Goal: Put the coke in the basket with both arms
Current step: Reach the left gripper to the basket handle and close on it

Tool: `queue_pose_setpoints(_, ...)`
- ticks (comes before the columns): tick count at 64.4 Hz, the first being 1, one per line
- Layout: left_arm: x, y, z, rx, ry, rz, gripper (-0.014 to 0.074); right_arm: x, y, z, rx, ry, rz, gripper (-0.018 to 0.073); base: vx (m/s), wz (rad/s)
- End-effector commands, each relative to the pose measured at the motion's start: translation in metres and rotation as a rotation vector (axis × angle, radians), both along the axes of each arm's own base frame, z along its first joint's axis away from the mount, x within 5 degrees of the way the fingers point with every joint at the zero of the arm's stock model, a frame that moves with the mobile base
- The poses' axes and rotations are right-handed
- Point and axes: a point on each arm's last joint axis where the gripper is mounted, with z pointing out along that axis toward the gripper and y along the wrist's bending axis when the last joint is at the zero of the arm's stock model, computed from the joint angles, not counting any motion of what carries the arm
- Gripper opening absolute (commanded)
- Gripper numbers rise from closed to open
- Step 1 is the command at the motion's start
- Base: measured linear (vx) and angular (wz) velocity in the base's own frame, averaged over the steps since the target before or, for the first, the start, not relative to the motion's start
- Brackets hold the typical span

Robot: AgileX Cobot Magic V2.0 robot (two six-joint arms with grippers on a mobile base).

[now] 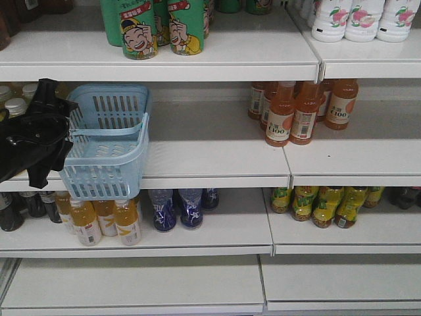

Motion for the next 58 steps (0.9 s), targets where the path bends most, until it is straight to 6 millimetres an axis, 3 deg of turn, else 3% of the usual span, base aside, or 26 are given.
queue_pose_setpoints(1, 0.004, 0.002, 0.022, -0.004, -0.094, 0.033, 0.0505, -0.001, 0.0, 0.005, -0.002, -0.085, 0.003, -0.0009, 0.0, 0.0)
queue_pose_setpoints(25, 0.014, 0.004, 0.003, 0.015, -0.06, 0.06, 0.0505, -0.001, 0.0, 0.005, -0.002, -0.085, 0.003, -0.0009, 0.0, 0.0)
queue_pose_setpoints(58, 0.043, -0.004, 0.008, 0.002, -0.071, 0.033, 0.0505, -0.001, 0.0, 0.005, -0.002, -0.085, 0.003, -0.0009, 0.0, 0.0)
